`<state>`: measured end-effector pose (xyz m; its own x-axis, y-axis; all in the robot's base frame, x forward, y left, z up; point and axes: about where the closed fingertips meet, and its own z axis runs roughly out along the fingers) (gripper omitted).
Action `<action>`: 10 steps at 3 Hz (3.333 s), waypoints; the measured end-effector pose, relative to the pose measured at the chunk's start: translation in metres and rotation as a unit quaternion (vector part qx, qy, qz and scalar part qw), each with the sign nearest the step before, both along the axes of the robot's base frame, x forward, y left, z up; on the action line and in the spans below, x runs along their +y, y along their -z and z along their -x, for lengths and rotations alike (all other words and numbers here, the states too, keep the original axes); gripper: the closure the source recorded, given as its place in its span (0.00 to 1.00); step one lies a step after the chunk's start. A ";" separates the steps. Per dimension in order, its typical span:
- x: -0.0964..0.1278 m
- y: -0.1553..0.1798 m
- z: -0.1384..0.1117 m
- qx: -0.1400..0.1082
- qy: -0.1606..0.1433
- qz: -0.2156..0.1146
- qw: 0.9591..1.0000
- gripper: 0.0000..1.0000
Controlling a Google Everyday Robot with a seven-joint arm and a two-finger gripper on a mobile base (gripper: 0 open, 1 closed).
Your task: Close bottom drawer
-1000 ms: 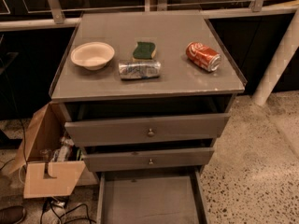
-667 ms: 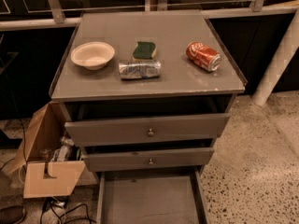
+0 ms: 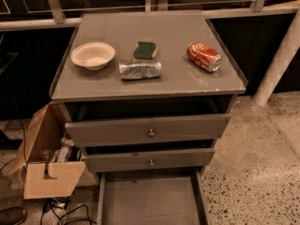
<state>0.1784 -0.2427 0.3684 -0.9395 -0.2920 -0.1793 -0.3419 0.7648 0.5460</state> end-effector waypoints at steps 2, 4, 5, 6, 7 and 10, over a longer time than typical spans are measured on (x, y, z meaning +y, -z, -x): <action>0.002 0.064 -0.004 0.037 0.045 -0.006 0.998 1.00; 0.008 0.082 0.002 0.056 0.061 -0.021 0.996 1.00; 0.016 0.105 -0.011 0.047 0.108 -0.048 0.992 1.00; 0.020 0.115 -0.021 0.043 0.132 -0.064 0.988 1.00; 0.020 0.115 -0.022 0.043 0.132 -0.064 0.988 1.00; 0.053 0.120 -0.083 0.009 0.201 -0.144 0.969 1.00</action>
Offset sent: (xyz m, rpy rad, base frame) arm 0.0032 0.0013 -0.0978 0.0027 0.1197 -0.1239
